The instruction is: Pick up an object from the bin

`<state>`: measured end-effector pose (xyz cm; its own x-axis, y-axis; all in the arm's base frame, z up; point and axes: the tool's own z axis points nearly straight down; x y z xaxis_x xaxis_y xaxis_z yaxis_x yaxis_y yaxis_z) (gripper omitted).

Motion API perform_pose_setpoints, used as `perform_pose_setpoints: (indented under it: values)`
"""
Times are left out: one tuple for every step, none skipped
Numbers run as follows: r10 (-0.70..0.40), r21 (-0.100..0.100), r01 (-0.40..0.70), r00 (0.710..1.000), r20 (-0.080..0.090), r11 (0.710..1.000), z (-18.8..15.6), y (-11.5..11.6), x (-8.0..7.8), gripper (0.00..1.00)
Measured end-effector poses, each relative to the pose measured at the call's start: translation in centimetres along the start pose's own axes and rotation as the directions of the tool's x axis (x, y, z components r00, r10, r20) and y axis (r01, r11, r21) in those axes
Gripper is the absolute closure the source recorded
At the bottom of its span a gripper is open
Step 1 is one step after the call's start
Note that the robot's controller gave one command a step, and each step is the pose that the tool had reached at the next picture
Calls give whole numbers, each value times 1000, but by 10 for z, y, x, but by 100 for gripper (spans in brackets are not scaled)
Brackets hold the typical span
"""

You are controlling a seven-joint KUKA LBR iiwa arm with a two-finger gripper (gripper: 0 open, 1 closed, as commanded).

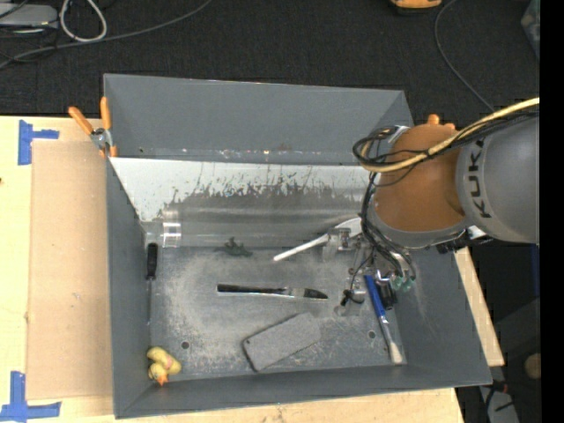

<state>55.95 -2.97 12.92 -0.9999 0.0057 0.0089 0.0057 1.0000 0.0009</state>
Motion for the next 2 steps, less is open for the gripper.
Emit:
perform_pose_setpoints:
  values:
    - [-1, 0, 1, 1000, 7, 1000, -4, 0, -2, 0]
    - [143, -1, -143, 990, 8, 990, 45, 49, -11, 0]
